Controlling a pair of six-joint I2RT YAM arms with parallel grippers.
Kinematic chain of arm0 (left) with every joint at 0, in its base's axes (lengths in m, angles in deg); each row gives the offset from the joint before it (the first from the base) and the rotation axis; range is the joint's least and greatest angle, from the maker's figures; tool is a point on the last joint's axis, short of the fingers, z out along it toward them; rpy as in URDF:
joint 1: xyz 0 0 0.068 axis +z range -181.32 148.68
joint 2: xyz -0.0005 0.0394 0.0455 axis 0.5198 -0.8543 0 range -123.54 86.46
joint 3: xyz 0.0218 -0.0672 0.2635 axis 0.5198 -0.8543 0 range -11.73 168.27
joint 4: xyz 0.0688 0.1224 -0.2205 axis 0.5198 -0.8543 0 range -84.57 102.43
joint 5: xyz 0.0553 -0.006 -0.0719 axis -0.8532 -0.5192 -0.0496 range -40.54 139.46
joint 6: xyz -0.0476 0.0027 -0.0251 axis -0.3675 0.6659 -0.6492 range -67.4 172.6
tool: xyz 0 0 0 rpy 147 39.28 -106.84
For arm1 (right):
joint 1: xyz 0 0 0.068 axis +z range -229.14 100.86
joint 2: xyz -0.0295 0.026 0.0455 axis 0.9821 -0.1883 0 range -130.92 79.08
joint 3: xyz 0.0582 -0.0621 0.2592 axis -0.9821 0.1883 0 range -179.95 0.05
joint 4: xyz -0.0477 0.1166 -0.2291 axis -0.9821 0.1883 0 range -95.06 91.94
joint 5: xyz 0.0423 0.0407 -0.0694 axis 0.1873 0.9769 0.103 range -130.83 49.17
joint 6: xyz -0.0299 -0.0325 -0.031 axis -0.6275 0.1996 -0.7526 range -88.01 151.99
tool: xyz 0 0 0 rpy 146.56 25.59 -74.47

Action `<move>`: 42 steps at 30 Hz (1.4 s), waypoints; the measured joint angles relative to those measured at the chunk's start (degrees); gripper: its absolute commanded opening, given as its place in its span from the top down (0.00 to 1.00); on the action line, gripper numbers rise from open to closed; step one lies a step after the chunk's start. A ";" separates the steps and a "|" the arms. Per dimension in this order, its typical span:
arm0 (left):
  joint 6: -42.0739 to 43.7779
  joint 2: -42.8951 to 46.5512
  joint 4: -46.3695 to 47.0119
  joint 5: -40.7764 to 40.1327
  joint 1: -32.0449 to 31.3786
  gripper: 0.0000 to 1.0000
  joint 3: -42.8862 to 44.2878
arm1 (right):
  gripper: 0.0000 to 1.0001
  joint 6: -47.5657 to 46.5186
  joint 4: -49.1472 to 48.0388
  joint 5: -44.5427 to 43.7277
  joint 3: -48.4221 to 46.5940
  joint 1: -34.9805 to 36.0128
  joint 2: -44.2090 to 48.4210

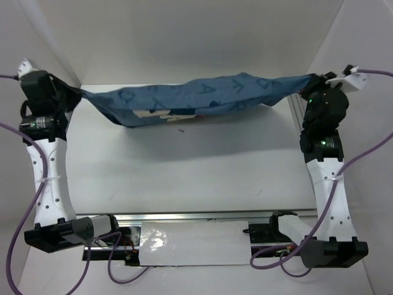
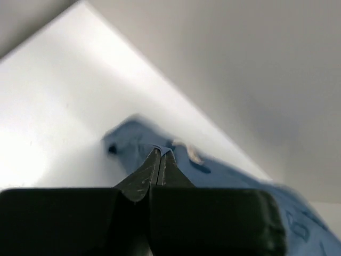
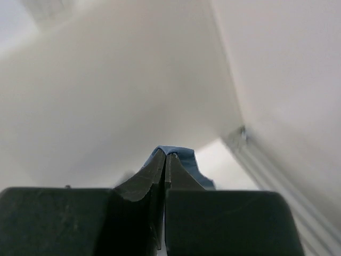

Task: Put the pillow into the pillowcase

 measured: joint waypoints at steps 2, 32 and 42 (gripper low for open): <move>1.03 -0.87 -5.25 -1.53 0.07 1.00 10.23 | 1.00 -1.88 1.36 -3.80 -5.97 0.00 0.22; 10.38 -23.21 2.99 2.51 -0.79 0.70 -4.50 | 0.63 -22.53 4.11 -30.56 -22.40 9.75 -37.18; 12.74 -50.29 -3.78 7.50 0.92 0.00 27.39 | 0.00 -13.92 19.96 -24.63 -36.50 7.17 -59.36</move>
